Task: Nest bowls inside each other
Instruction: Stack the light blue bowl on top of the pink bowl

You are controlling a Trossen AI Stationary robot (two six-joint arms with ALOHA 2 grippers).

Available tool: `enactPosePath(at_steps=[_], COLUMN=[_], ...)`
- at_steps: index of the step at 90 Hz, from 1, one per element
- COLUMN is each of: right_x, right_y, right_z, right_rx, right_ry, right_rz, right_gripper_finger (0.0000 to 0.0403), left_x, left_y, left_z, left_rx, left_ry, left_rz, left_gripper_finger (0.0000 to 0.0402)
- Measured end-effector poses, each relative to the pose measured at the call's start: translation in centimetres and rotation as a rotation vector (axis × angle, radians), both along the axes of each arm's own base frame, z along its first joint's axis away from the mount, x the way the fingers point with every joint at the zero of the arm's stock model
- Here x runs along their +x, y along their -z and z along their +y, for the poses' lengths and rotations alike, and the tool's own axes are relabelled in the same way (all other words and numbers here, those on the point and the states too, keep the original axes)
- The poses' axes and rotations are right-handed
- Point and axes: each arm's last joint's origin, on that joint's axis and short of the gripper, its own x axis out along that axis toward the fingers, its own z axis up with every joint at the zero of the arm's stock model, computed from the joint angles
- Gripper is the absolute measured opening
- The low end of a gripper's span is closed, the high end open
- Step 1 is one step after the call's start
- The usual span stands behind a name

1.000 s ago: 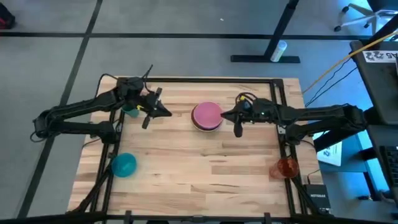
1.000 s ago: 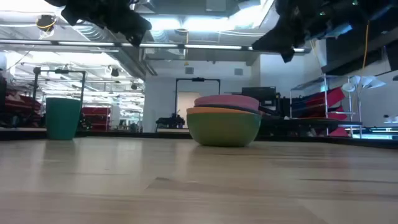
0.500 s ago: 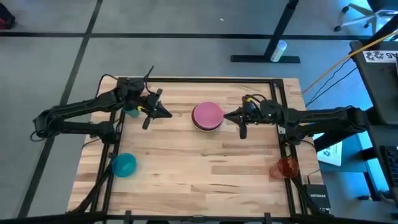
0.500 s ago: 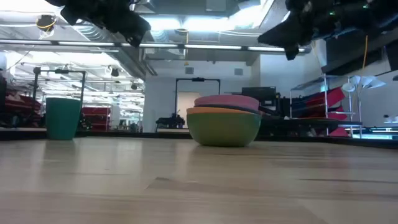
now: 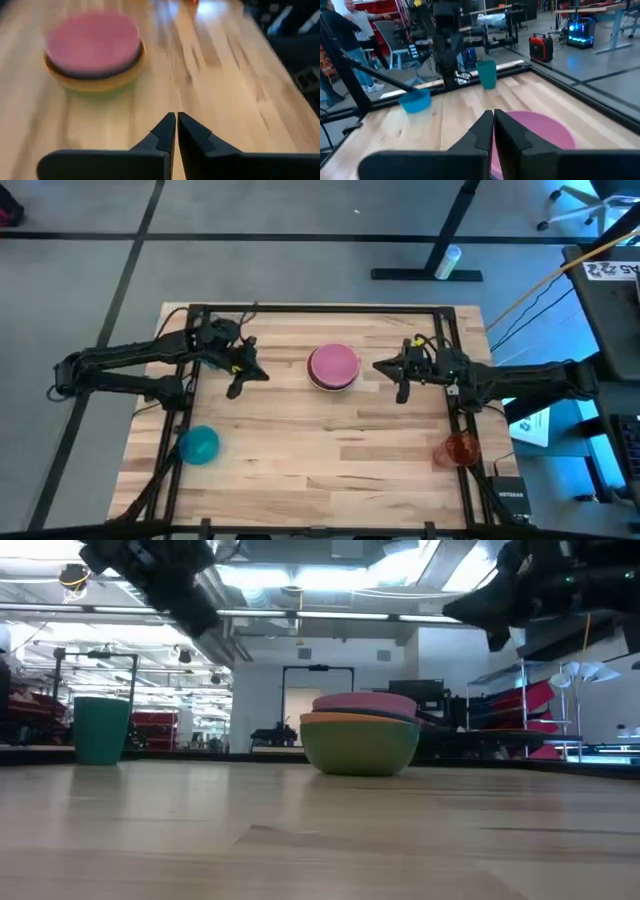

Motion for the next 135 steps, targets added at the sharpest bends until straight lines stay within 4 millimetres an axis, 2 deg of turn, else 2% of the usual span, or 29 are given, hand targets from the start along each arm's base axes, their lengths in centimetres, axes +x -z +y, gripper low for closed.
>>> enactPosePath(at_steps=[13, 35, 57, 73, 103, 135], right_x=[0.0, 0.0, -0.1, -0.1, -0.1, -0.1], right_y=[0.2, 0.4, 0.4, 0.5, 0.9, 0.9], right_z=[0.0, 0.0, 0.0, 0.1, 0.1, 0.1], right_rx=[0.004, 0.012, 0.015, 0.035, 0.066, 0.074], right_ry=[0.000, 0.001, 0.000, -0.015, -0.011, -0.010], right_rz=[0.019, 0.036, 0.046, 0.051, 0.083, 0.085], right_gripper_finger=[0.0000, 0.0000, 0.0000, 0.0000, 0.0000, 0.0000], left_x=[-1.0, -2.2, -4.3, -4.9, -5.9, -6.0], left_y=[0.9, -0.5, 0.1, 0.4, 4.5, 5.1], left_z=[-1.7, -4.4, -6.6, -7.9, -8.8, -9.5], left_rx=[-0.035, -0.037, -0.012, 0.007, -0.070, -0.051], left_ry=[-0.002, 0.011, 0.061, 0.100, -0.034, 0.034], left_rz=[0.201, 0.400, 0.642, 0.682, 0.820, 0.792], left_gripper_finger=[0.0000, 0.0000, 0.0000, 0.0000, 0.0009, 0.0058])
